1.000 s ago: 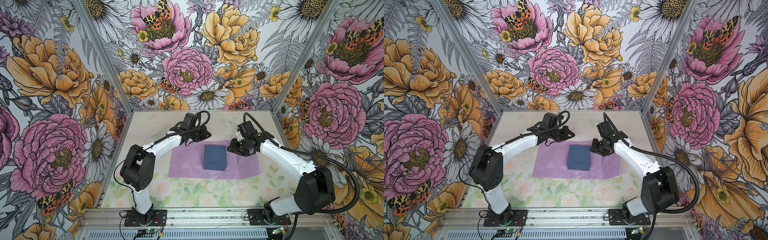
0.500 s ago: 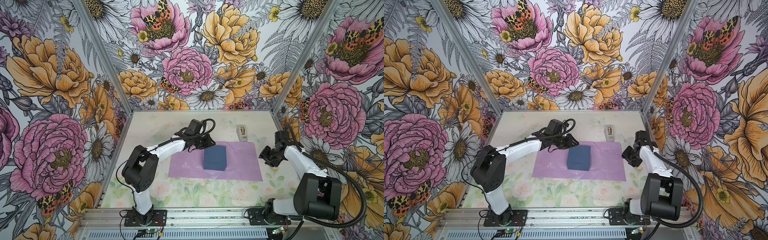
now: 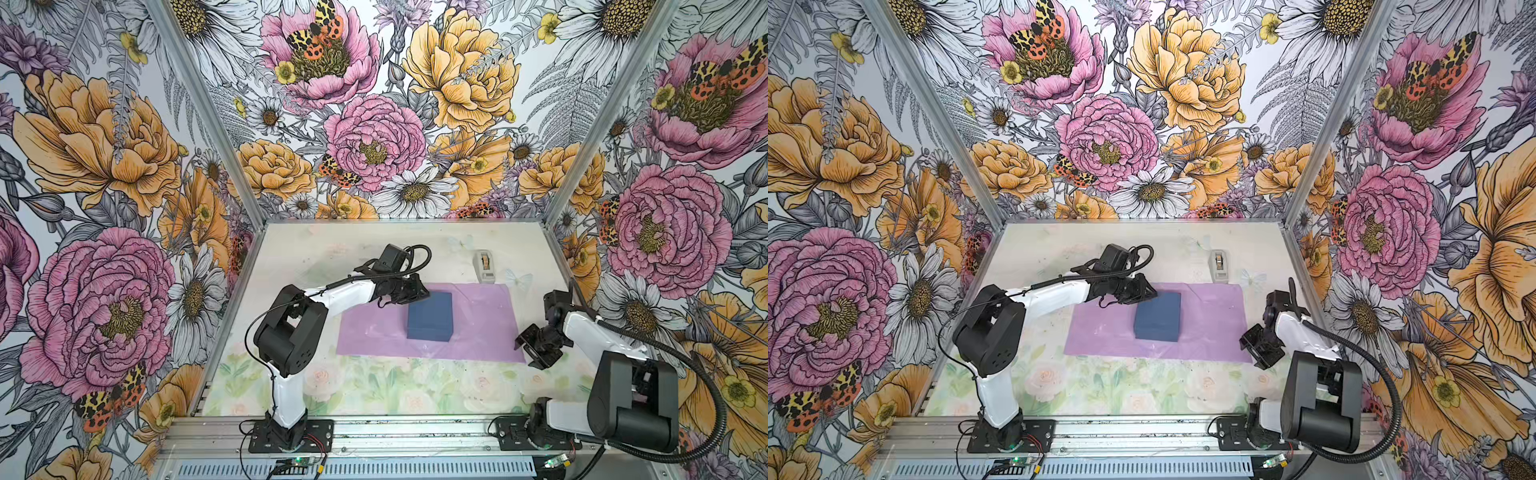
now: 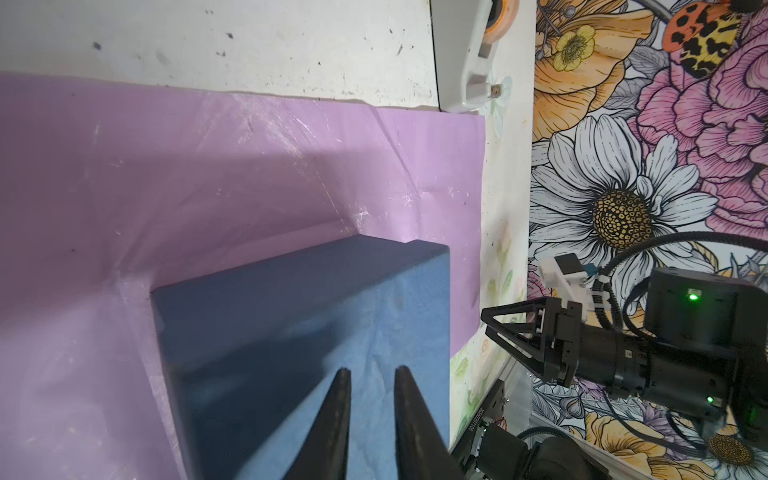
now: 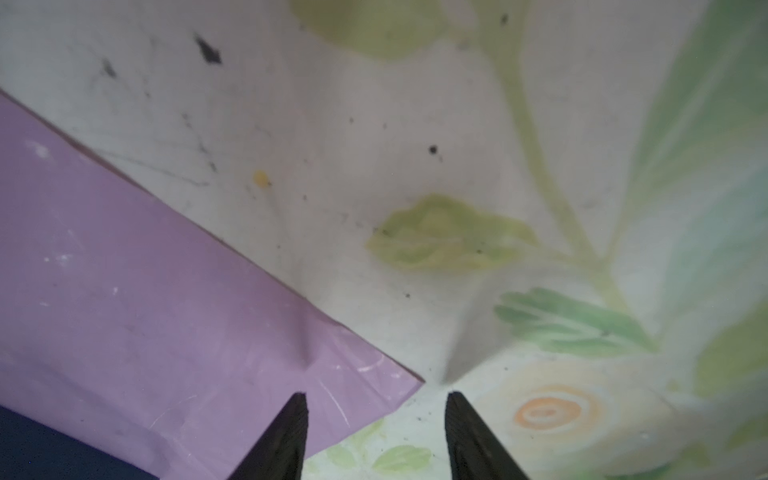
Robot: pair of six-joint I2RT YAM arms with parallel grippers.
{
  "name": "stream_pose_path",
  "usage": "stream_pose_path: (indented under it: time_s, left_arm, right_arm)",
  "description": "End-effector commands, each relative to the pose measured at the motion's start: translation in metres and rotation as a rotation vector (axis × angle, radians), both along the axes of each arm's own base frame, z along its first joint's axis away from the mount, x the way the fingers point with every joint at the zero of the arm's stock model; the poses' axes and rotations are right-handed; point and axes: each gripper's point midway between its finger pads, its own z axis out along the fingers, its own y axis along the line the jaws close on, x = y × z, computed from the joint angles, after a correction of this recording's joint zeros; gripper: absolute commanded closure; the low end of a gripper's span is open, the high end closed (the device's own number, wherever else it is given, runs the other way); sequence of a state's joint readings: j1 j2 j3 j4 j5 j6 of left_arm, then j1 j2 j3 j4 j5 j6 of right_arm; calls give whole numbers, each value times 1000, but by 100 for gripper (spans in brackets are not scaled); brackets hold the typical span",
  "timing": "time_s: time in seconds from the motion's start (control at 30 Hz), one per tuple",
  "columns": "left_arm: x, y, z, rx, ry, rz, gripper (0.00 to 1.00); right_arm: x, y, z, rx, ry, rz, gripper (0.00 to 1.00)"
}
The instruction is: Wrap the gift box in paper
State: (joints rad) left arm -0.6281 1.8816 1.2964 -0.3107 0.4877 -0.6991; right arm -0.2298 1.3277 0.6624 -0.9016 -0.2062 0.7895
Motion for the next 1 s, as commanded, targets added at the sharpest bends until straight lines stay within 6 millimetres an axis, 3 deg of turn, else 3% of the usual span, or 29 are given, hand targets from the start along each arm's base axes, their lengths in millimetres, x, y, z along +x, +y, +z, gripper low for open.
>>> stream_pose_path:
  time_s: [0.0,0.2,0.37,0.6,0.8,0.97]
  left_arm:
    - [3,-1,-3,-3,-9,-11,78]
    - [4,-1,-3,-5,-9,-3,78]
    - [4,0,-5,-7,-6,-4,79]
    - [6,0,1,-12,-19,1,78]
    - [7,0,3,-14,-25,2,78]
    - [8,2,5,-13,-29,11,79]
  right_arm:
    - [14,10,-2,43,-72,-18,45]
    - [56,25,14,119,-276,18,48]
    - [77,37,15,177,-382,33,48]
    - [116,34,48,144,-614,84,49]
    - [129,24,61,115,-668,118,49]
    - [119,30,56,147,-627,127,56]
